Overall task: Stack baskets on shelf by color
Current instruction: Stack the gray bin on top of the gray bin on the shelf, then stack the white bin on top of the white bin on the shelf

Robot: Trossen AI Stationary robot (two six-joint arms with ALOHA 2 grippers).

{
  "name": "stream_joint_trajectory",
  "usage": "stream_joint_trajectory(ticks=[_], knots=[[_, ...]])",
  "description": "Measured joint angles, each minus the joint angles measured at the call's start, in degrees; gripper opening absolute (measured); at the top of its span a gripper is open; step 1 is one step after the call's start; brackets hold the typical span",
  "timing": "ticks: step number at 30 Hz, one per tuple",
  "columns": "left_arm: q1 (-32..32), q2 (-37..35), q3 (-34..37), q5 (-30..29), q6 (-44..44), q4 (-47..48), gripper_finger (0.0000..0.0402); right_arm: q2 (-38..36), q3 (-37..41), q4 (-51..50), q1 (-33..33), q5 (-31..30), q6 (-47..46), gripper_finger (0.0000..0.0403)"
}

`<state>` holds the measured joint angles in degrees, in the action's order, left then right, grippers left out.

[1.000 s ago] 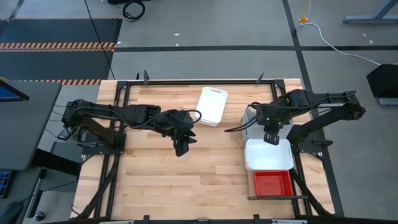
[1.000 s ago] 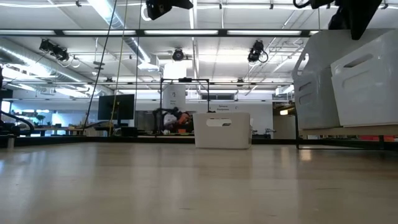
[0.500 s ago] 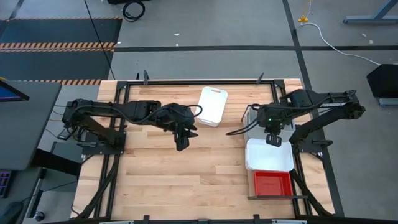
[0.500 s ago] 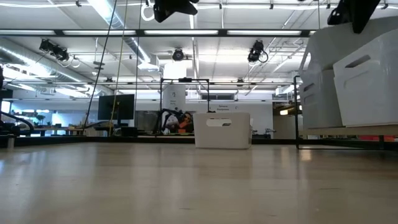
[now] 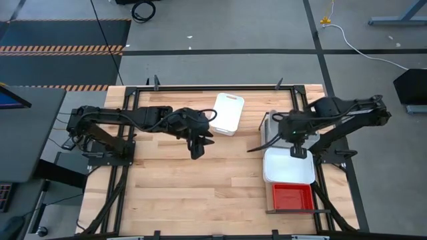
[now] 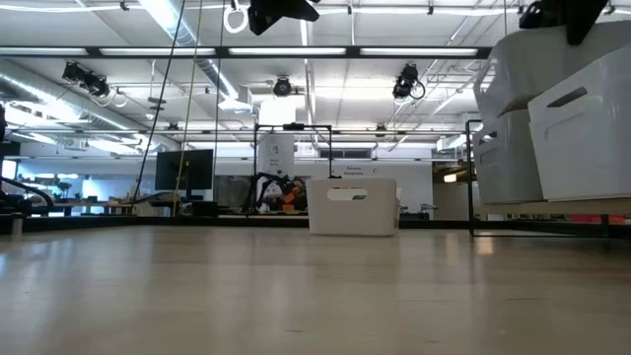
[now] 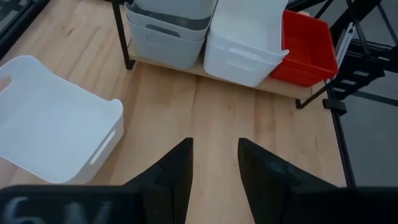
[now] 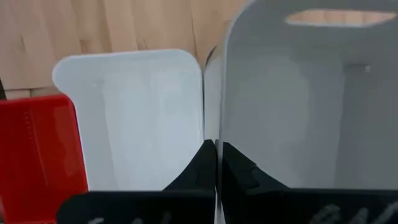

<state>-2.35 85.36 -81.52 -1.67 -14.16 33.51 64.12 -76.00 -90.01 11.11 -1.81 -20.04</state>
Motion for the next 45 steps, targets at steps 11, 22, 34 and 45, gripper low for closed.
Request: stream_joint_trajectory(ticks=[11,22,34,45], knots=[[-0.46,0.00,0.01,0.00,-0.40,0.12,0.0133,0.05,7.17,5.63,-0.01,1.70,-2.17,0.0009],[-0.48,0.00,0.00,0.02,-0.62,0.16,0.0133,0.00,9.07,8.70,0.01,2.02,-5.96,0.0074],[-0.45,0.00,0.00,0.02,0.07,0.16,0.0133,0.00,9.07,9.83,0.01,1.40,-7.06,0.0122],[7.00,4.72,0.04,0.34,4.92,1.24,0.0133,0.00,-0.19,10.89,-0.47,-1.39,-18.11,0.0121]])
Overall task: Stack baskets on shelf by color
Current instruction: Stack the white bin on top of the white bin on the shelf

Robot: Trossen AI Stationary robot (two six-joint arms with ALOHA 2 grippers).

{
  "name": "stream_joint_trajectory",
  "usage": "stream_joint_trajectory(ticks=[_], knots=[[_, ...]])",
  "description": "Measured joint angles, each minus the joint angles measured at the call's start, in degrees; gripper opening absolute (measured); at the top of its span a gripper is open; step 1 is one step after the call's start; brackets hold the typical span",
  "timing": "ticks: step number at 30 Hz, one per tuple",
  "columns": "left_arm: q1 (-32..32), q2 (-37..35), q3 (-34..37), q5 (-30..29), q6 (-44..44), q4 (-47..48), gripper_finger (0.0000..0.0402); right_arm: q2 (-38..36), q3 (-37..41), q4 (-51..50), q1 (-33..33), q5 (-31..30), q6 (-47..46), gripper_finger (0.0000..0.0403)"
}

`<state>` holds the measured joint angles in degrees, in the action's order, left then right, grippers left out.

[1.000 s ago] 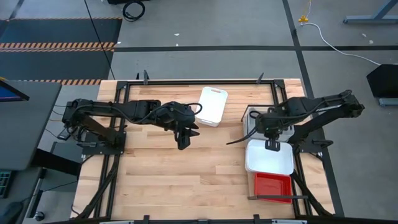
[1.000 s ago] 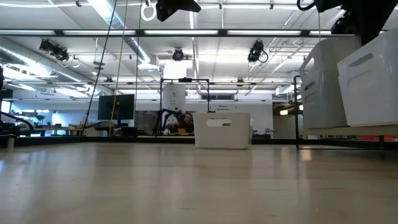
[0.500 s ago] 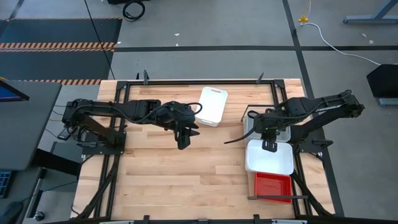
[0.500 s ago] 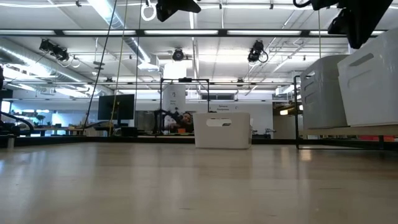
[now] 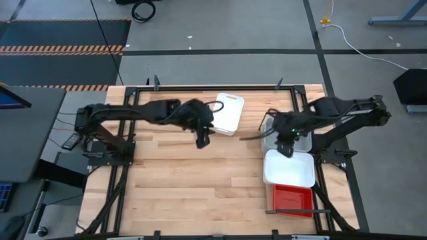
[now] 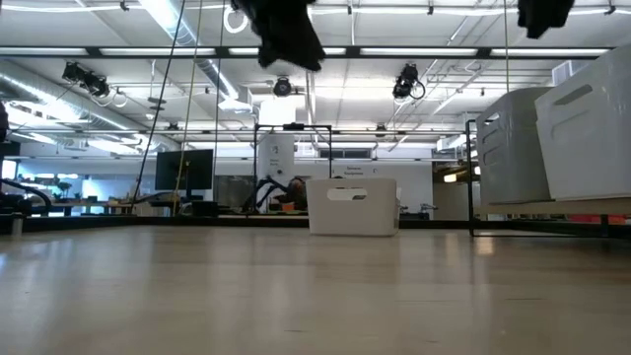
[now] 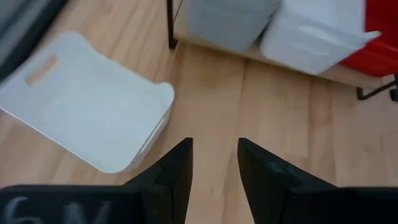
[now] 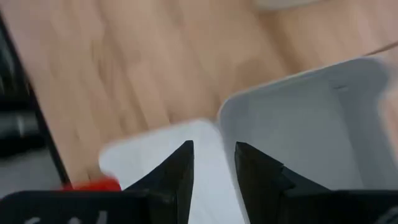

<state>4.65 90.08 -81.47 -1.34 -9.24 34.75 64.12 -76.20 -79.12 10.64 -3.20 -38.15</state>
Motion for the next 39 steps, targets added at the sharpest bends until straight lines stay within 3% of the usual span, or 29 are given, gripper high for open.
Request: stream_joint_trajectory(ticks=[4,12,19,23,28,33,39], knots=[[3.88,3.40,0.03,6.43,0.01,-0.14,0.0133,-0.03,-3.57,2.87,-0.01,-6.47,-7.99,0.0121],[8.47,4.37,0.04,7.81,8.04,-0.13,0.0138,0.35,-4.25,21.24,-0.06,-10.27,-9.26,0.0122],[14.68,7.10,-0.03,15.75,9.18,1.92,0.0198,1.16,-4.27,38.54,-1.40,-20.31,-7.08,0.0122],[15.34,8.44,-4.19,15.51,13.38,4.64,0.0232,2.34,-4.27,44.75,-2.27,-25.35,-6.82,0.0122],[16.11,13.80,-12.68,13.13,17.34,8.94,0.0243,4.93,-4.27,45.56,-3.80,-25.31,-6.75,0.0122],[16.71,22.30,-20.90,13.10,20.64,18.15,0.0233,7.36,-4.24,47.71,-3.87,-20.29,-8.54,0.0122],[15.78,27.42,-24.39,13.43,24.45,23.01,0.0230,7.80,-4.22,59.66,-2.01,-20.78,-8.72,0.0122]])
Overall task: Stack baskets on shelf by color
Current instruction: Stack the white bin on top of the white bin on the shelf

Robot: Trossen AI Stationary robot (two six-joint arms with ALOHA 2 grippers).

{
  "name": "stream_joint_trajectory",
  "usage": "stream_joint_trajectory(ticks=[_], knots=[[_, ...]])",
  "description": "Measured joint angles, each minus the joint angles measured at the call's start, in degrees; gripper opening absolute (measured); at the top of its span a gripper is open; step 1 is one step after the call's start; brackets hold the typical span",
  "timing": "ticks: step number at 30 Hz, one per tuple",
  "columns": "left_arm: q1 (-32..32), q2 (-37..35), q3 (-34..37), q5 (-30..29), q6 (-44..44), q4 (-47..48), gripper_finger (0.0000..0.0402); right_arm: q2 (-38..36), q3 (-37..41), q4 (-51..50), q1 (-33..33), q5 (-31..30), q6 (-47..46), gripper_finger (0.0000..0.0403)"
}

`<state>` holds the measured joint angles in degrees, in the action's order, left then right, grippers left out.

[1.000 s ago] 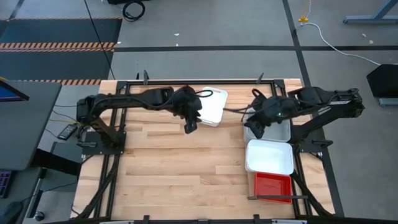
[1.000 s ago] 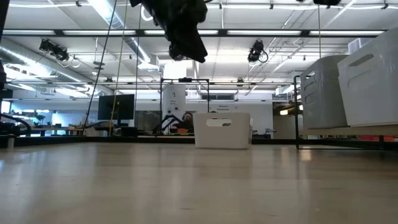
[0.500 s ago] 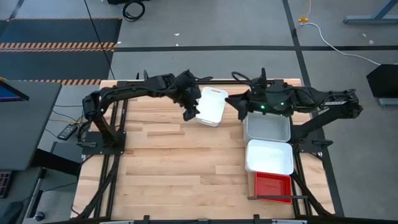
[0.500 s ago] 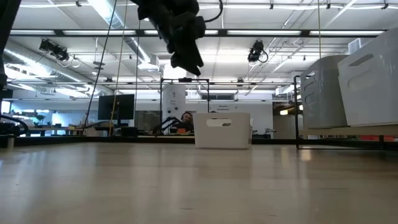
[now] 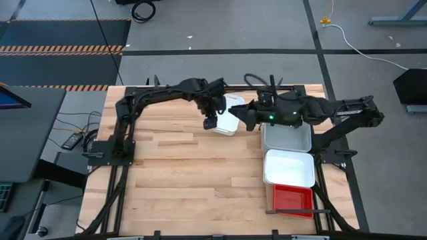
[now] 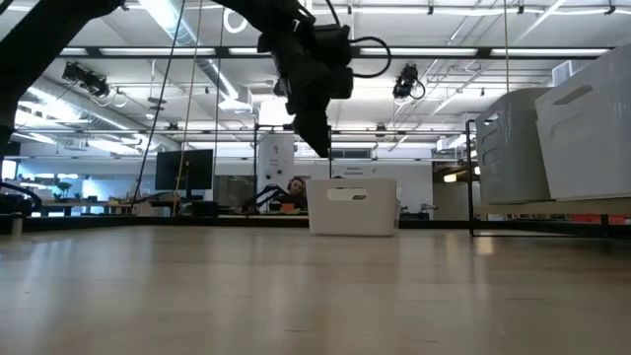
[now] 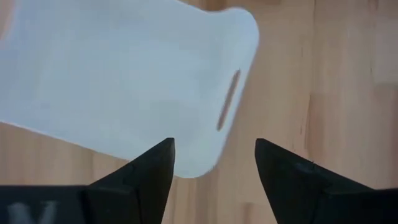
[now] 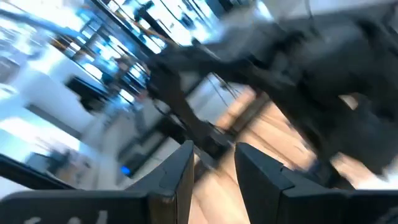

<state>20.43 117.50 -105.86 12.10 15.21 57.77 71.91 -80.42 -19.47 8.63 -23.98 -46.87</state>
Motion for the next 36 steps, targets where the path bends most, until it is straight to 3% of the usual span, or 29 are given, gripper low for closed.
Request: stream_joint_trajectory(ticks=[8,20,26,30,34,36], knots=[[-3.70,1.41,0.39,-0.02,0.89,0.06,0.0247,-1.53,-0.04,5.06,2.14,-1.01,6.06,0.0122],[-5.54,8.38,0.39,-8.46,1.64,-3.26,0.0245,-3.12,-0.02,4.84,2.50,-0.56,5.91,0.0122],[-5.56,9.91,0.41,-11.32,-4.01,-4.93,0.0231,-3.58,-0.02,4.30,3.42,-0.38,4.44,0.0122],[-6.23,9.98,0.41,-11.30,-3.62,-4.88,0.0171,-3.60,-0.02,3.49,3.44,-0.32,3.28,0.0122],[-7.08,9.98,0.41,-10.88,-3.47,-4.70,0.0054,-3.67,-0.02,2.16,3.42,2.45,0.92,0.0122],[-7.43,9.97,0.39,-9.83,-3.45,-4.78,0.0016,-3.84,-0.02,2.13,3.47,4.48,-0.54,0.0122]])
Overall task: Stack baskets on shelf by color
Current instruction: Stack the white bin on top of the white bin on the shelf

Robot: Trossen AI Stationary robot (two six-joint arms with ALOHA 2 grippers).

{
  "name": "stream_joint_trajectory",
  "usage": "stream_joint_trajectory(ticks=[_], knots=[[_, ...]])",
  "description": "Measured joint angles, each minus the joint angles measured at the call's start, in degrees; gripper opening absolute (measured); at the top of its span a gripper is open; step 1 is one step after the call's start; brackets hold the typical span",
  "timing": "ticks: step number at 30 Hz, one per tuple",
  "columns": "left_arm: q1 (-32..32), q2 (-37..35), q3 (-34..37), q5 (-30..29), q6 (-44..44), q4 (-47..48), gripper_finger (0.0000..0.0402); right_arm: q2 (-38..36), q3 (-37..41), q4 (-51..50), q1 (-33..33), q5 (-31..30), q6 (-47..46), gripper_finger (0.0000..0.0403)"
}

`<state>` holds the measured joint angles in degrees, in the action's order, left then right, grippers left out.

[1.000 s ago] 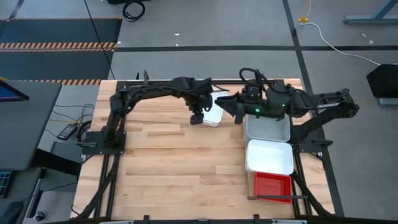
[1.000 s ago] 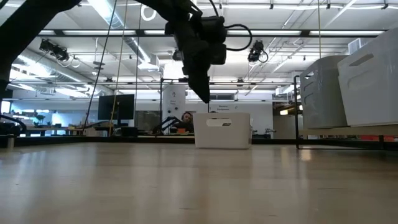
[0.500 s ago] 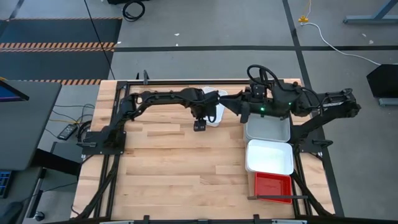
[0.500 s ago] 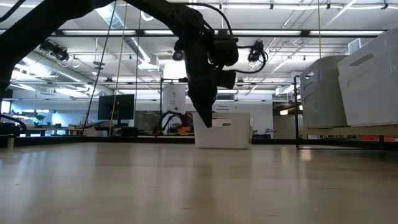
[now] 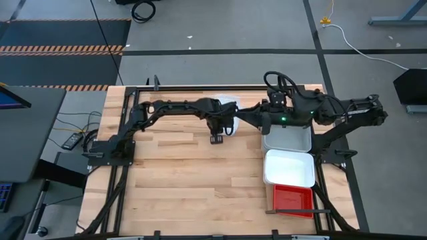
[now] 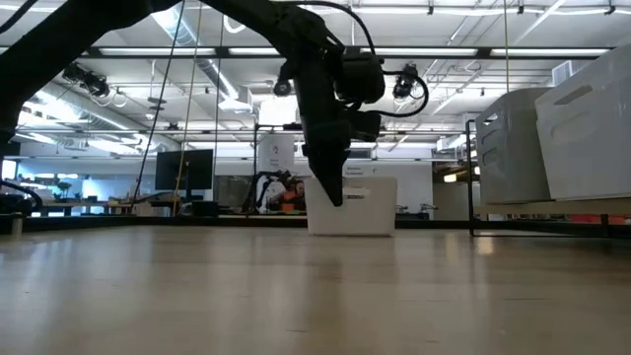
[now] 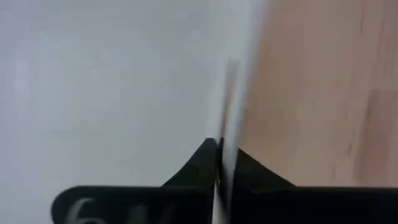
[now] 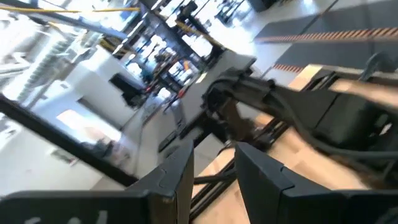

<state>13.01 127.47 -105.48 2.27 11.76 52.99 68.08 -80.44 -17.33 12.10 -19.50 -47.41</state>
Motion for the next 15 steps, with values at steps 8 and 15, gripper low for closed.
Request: stream_joint_trajectory(ticks=[8,15], knots=[[-1.96,-4.65,0.01,0.64,-0.25,4.33,0.0006,-4.11,0.00,1.83,0.70,4.20,0.05,0.0122],[-6.02,-13.29,-0.01,3.58,5.81,3.59,0.0003,-10.13,0.00,0.65,0.66,-3.73,10.95,0.0121]])
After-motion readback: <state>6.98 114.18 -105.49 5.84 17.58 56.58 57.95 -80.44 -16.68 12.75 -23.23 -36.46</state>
